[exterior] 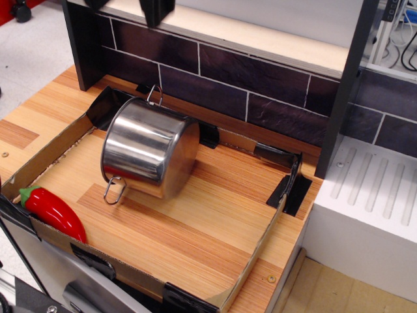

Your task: Topple metal pot

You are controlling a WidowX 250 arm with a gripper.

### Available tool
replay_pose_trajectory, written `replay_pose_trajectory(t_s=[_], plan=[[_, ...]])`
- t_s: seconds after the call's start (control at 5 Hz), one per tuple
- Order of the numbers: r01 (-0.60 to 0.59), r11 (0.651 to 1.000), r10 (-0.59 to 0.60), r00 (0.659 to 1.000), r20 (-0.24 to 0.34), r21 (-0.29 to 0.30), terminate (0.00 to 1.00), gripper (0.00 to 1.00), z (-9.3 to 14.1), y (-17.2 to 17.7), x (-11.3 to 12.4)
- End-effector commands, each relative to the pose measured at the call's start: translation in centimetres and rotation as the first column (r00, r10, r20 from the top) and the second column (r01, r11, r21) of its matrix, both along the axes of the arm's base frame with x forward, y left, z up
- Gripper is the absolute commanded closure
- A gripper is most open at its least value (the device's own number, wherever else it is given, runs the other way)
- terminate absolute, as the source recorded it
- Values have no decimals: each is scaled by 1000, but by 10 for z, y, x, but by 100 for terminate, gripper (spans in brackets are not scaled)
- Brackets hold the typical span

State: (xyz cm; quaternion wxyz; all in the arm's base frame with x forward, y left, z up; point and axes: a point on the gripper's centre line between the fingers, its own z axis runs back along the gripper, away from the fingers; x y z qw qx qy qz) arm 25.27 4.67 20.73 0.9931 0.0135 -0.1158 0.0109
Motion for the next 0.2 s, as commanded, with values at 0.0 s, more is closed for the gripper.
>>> replay_pose_trajectory(t_s=[0.0], plan=[[-3,1000,2,999,41,7,100,0,1,3,-11]])
